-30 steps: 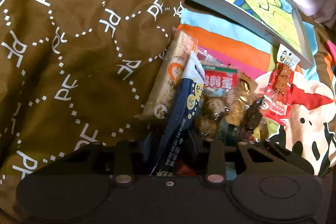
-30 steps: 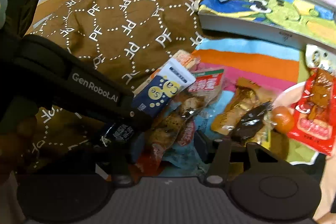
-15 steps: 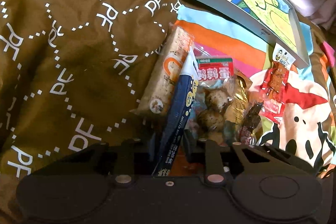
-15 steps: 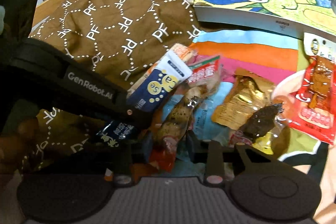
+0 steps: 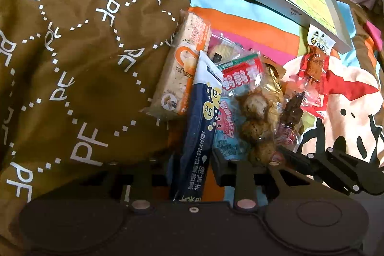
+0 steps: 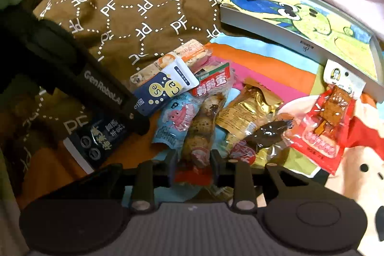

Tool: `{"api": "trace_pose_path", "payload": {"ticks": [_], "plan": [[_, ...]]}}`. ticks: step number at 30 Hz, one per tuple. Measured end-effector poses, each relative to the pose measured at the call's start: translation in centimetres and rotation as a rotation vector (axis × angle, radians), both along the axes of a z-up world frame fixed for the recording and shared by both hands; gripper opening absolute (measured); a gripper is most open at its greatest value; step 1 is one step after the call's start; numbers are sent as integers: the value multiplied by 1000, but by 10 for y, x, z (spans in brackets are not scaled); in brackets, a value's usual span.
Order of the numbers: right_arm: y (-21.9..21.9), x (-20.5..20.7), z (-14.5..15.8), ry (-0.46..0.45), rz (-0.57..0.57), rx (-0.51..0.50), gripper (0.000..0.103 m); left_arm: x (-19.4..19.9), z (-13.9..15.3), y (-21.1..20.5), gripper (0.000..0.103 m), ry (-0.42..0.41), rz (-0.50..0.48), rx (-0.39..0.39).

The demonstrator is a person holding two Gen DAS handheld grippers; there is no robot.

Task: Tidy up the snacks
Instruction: 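Grasp the blue stick pack with the left tool while the right tool grasps the quail-egg pack, then carry the blue stick pack into the tray with the left tool while the right tool carries the quail-egg pack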

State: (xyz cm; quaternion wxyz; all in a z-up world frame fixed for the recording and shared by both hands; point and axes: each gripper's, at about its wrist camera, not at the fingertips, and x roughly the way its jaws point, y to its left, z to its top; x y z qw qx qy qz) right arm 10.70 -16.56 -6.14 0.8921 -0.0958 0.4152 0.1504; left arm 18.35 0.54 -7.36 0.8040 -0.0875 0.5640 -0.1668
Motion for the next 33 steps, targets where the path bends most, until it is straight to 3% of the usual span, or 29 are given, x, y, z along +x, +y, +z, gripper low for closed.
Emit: {"api": "trace_pose_path", "payload": {"ticks": [8, 12, 21, 22, 23, 26, 28, 30, 33], "plan": [[-3, 11, -3, -12, -23, 67, 53, 4, -4, -3, 38, 13, -9, 8], [-3, 17, -8, -9, -38, 76, 54, 3, -5, -3, 34, 9, -16, 21], [4, 7, -7, 6, -32, 11, 45, -2, -3, -4, 22, 8, -39, 4], [5, 6, -8, 3, -28, 3, 45, -2, -4, -4, 17, 8, -41, 1], [5, 6, -9, 3, -27, 1, 48, -1, -5, -4, 11, 13, -44, -6], [1, 14, -15, 43, -38, 24, 57, 1, -8, -6, 11, 19, -49, -6], [2, 13, -14, 33, -39, 23, 54, 1, -7, -6, 11, 15, -49, -6], [5, 9, -11, 9, -29, 7, 44, 1, -6, -5, 11, 7, -47, -10], [7, 2, -7, -11, -21, -19, 41, 0, -4, -5, 10, 2, -50, -24]]}}
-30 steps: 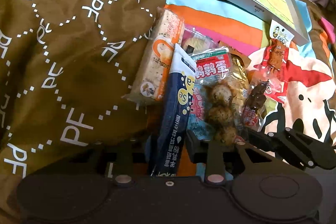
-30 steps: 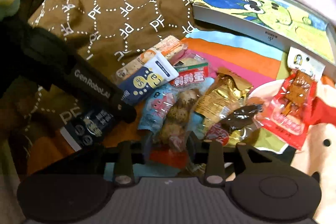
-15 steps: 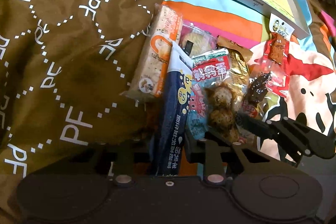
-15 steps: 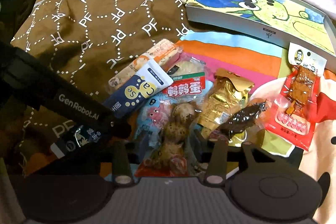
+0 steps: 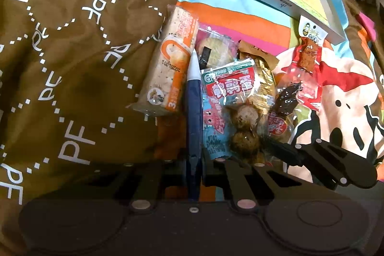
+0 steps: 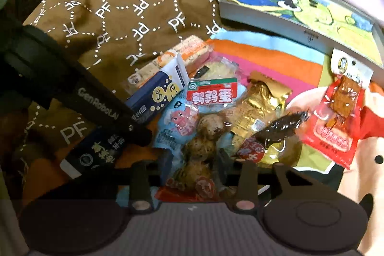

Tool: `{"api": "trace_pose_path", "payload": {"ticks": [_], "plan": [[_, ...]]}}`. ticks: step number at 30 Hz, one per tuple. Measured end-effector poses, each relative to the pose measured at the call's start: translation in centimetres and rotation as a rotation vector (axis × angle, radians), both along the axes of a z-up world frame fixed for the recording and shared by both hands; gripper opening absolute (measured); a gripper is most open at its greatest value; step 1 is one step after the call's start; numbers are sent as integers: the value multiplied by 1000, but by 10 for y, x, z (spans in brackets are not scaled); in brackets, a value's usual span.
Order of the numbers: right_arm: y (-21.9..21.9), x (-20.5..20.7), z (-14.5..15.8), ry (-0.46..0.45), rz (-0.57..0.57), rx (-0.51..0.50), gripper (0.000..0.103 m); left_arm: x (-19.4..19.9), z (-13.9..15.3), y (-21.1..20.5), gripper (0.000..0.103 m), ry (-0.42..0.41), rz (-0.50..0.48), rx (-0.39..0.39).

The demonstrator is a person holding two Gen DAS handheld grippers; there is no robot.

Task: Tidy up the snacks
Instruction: 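Carry the blue stick pack into the tray with the left tool while the right tool carries the quail-egg pack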

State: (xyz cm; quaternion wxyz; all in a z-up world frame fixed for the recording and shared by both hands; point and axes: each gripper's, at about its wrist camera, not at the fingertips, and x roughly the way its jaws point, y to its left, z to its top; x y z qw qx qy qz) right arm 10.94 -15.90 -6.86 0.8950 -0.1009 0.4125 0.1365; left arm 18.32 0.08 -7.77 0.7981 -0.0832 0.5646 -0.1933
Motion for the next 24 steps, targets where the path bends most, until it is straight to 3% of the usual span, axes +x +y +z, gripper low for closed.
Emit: {"api": "trace_pose_path", "payload": {"ticks": [5, 11, 15, 18, 24], "plan": [[14, -19, 2, -83, 59, -172, 40, -2, 3, 5, 10, 4, 13, -50], [36, -48, -1, -291, 150, -482, 40, -11, 20, 10, 10, -78, 33, -116], [34, -50, 10, -362, 148, -519, 40, -13, 32, 14, 11, -144, 68, -156], [30, -45, 20, -413, 153, -548, 40, -8, 42, 11, 11, -216, 120, -137], [12, -18, 40, -493, 171, -600, 40, 24, 62, -8, 11, -323, 172, -171]]}}
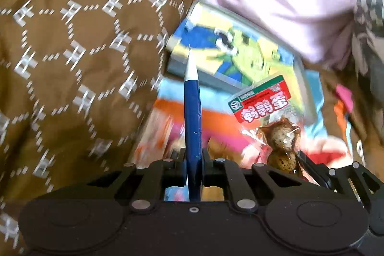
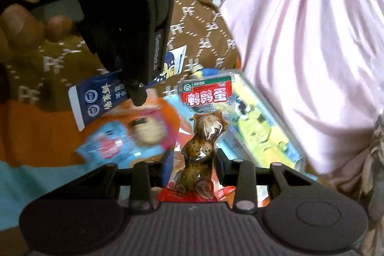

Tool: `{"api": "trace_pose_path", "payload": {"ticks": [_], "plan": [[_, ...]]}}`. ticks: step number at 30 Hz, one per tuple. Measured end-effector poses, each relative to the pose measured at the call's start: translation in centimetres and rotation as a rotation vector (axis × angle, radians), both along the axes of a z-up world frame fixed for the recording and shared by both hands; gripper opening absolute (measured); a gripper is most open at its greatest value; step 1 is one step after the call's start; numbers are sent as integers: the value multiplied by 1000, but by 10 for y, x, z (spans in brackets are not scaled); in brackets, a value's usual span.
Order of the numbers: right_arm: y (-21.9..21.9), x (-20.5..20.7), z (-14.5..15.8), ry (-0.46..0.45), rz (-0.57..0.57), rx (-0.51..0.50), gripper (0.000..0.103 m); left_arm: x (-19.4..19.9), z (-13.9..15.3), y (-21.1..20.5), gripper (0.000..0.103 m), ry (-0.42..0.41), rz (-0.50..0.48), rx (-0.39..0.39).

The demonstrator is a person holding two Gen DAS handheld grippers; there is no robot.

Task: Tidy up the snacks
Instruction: 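Carry the blue stick pack into the tray with the left tool while the right tool carries the quail-egg pack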

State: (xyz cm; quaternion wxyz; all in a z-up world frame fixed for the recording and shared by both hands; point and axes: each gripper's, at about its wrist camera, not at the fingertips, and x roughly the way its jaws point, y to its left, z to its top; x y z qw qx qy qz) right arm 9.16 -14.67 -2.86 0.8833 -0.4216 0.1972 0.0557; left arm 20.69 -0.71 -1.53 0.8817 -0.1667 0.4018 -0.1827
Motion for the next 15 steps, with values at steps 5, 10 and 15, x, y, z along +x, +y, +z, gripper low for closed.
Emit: {"api": "trace_pose_path", "payload": {"ticks": [5, 10, 15], "plan": [[-20, 35, 13, -117, -34, 38, 40, 40, 18, -15, 11, -101, 40, -74], [-38, 76, 18, -216, -100, 156, 40, 83, 34, -28, 11, -196, 84, -119], [-45, 113, 14, -276, -132, 164, 41, 121, 31, -39, 11, -221, 95, -162]]}}
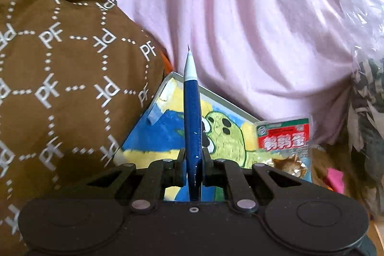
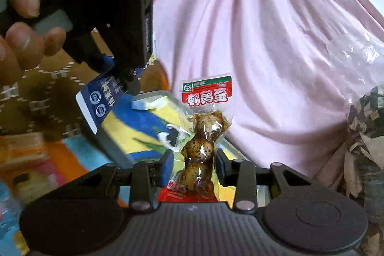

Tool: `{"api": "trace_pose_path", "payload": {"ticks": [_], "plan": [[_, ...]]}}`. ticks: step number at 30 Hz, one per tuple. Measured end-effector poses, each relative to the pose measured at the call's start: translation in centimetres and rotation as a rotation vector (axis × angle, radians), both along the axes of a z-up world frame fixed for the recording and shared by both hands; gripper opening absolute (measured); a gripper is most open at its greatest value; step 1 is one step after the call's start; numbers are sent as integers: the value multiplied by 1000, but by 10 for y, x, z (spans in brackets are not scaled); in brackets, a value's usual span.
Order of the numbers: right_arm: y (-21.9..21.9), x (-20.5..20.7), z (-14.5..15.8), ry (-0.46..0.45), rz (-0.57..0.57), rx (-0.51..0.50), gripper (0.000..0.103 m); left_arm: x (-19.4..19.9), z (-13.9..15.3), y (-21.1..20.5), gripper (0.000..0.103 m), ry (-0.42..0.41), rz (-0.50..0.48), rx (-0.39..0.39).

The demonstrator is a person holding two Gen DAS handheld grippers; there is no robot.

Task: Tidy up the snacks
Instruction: 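Carry the blue stick pack into the tray with the left tool while the right tool carries the quail-egg pack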

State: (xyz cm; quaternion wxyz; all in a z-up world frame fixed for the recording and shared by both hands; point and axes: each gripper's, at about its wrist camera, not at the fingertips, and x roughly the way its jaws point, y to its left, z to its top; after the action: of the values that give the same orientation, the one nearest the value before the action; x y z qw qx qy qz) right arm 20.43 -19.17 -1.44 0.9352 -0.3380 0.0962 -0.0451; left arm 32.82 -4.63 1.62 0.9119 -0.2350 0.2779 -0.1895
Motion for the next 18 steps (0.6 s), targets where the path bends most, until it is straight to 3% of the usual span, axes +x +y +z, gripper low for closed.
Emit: {"api": "trace_pose_path", "payload": {"ticks": [7, 12, 18], "plan": [[-8, 35, 0, 16, -61, 60, 41, 33, -24, -4, 12, 9, 42, -54], [-16, 56, -2, 90, -70, 141, 41, 44, -39, -9, 12, 19, 55, -33], [-16, 60, -11, 132, -70, 135, 41, 51, -45, -30, 15, 0, 2, 51]]}}
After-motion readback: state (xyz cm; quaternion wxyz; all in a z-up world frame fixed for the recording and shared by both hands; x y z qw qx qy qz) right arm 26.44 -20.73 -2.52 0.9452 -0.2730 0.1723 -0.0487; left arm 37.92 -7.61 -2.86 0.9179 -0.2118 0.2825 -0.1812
